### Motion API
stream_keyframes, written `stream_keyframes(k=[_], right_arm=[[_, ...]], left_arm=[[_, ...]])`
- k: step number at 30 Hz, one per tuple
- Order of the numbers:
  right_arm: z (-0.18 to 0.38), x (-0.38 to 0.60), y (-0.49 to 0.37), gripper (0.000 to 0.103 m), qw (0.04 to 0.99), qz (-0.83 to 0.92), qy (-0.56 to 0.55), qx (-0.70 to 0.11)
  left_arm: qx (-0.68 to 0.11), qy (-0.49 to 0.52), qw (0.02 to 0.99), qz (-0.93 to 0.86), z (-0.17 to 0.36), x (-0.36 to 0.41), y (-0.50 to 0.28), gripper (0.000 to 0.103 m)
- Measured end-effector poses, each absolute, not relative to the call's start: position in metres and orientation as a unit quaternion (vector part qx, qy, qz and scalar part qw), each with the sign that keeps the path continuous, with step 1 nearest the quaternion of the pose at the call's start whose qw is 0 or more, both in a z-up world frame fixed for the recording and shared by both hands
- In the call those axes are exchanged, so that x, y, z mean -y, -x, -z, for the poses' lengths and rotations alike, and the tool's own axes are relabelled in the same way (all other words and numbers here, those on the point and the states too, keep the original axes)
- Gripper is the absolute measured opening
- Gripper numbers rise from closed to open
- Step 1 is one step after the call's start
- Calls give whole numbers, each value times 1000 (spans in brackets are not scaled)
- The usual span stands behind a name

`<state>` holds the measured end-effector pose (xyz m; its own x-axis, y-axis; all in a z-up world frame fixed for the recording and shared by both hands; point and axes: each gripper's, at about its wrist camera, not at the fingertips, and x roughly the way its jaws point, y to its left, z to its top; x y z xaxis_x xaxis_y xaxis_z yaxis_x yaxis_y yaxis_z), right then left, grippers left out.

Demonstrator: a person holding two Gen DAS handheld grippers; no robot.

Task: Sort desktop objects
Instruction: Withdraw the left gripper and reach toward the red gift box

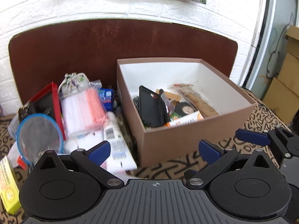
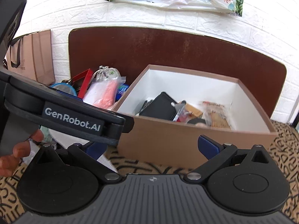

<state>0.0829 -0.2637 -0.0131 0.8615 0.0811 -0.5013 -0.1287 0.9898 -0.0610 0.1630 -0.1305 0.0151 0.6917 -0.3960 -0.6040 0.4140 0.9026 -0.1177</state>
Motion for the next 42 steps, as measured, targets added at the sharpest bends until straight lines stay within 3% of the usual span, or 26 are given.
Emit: stream_keyframes(k=[24,42], right_arm=[[73,218,-13,103,949,-123,-7,-291],[90,190,-20,99,937,-165,-8,-307]], left_arm=[[-381,131,886,231,52,25,-78,103],[-396,156,871,244,72,22,-126,103]])
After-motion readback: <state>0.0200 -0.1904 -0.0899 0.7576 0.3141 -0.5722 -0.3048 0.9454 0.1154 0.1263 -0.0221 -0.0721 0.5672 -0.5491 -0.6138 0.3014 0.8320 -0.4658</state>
